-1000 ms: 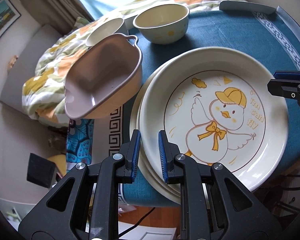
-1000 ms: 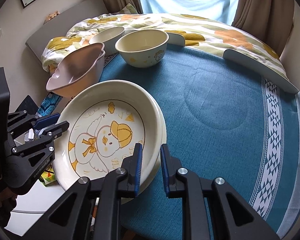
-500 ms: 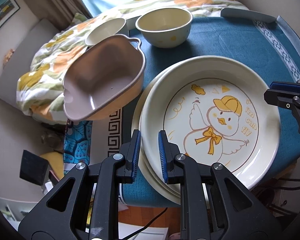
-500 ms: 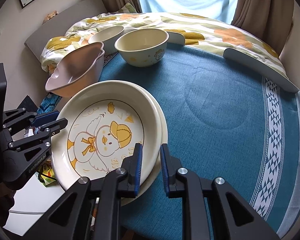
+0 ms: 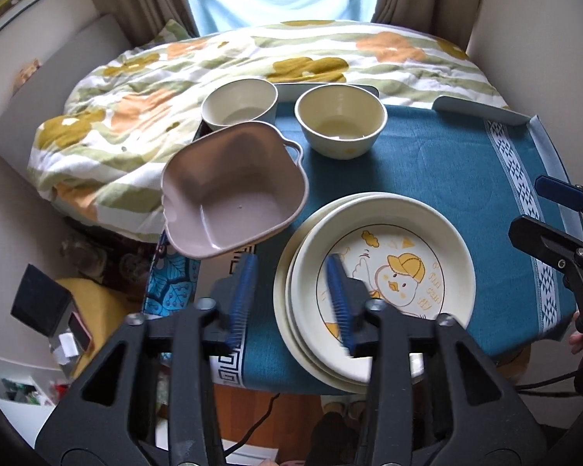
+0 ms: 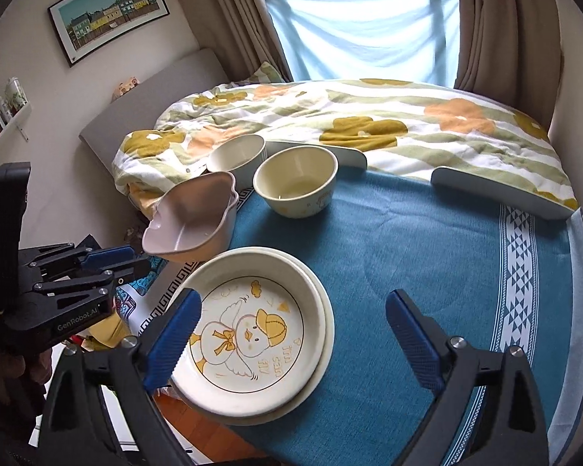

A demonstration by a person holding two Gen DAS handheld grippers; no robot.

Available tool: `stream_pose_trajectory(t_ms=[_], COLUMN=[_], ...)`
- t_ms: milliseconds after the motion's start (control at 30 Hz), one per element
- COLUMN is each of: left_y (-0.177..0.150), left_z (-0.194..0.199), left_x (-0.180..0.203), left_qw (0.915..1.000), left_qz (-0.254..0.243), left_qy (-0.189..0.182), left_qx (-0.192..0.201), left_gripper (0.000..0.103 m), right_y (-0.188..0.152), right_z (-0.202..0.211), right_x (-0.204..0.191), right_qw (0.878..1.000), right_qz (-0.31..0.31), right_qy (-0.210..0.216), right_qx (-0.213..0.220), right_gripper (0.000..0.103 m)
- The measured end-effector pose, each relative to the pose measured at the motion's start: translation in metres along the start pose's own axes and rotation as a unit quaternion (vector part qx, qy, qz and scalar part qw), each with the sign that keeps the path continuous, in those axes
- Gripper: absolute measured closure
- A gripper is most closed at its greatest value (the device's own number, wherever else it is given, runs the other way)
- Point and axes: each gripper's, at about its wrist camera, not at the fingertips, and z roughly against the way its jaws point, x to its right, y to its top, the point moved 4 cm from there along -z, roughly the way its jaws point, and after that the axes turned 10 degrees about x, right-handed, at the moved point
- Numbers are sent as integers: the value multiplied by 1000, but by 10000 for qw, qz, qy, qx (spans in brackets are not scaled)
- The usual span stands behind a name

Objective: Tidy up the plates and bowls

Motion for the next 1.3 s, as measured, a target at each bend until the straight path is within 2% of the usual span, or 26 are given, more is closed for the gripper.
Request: stream_pose_trajectory(t_ms=[67, 100, 167, 233, 333, 433, 500, 633, 733, 833, 867, 900, 933, 1000, 1067, 1167, 1233, 1300], left_y=[0, 0, 2, 3, 5, 9, 10, 10, 6, 2, 0, -2, -4, -7, -8, -8, -7, -6], left_z=[8, 13, 17, 19, 17, 10, 1, -25, -51, -77, -87, -96, -104, -118, -130, -142, -147, -149], left_x=[-7, -11, -21, -33, -59, -90, -107, -135, -149, -153, -154, -154, -154, -154, -154, -154, -154, -154], left_qw=[9997, 9993, 9990, 9983, 9954, 9913, 9873, 9780, 9679, 9605, 9586, 9570, 9551, 9513, 9490, 9502, 9516, 9541], left_qz=[174, 231, 303, 481, 871, 1246, 1512, 1953, 2283, 2424, 2433, 2438, 2460, 2510, 2544, 2513, 2486, 2432], left_qy=[44, 108, 141, 13, -242, -294, -404, -725, -1036, -1291, -1361, -1415, -1462, -1537, -1571, -1506, -1444, -1376], left_qx=[173, 266, 288, 328, 319, 313, 253, 39, -186, -453, -572, -681, -773, -916, -999, -1061, -1084, -1074], left_gripper=[3, 1, 1, 1, 1, 1, 1, 1, 2, 18, 29, 38, 41, 53, 57, 70, 76, 83], right_y=[3, 4, 5, 8, 14, 24, 29, 36, 39, 39, 38, 37, 35, 31, 26, 21, 18, 14], right_z=[1, -1, -4, -10, -19, -33, -49, -81, -113, -144, -153, -162, -170, -185, -197, -209, -217, -223], right_x=[-1, -2, -3, -6, -15, -27, -34, -50, -63, -68, -69, -71, -73, -76, -79, -79, -80, -79], right_qw=[10000, 9999, 9999, 9998, 9997, 9994, 9986, 9980, 9962, 9943, 9936, 9927, 9915, 9887, 9867, 9843, 9829, 9816], right_qz=[43, 44, 40, 64, 130, 297, 377, 235, 260, 109, 109, 116, 129, 181, 219, 215, 208, 170], right_qy=[60, 91, 137, 168, 227, 167, 51, 74, 134, 266, 259, 264, 278, 265, 262, 290, 279, 309], right_qx=[67, 72, 47, 54, 34, -68, -355, -582, -820, -1029, -1098, -1173, -1266, -1463, -1592, -1729, -1806, -1877], right_gripper=[8, 8, 8, 8, 8, 8, 8, 8, 8, 8, 8, 13, 23, 33, 42, 53, 67, 75])
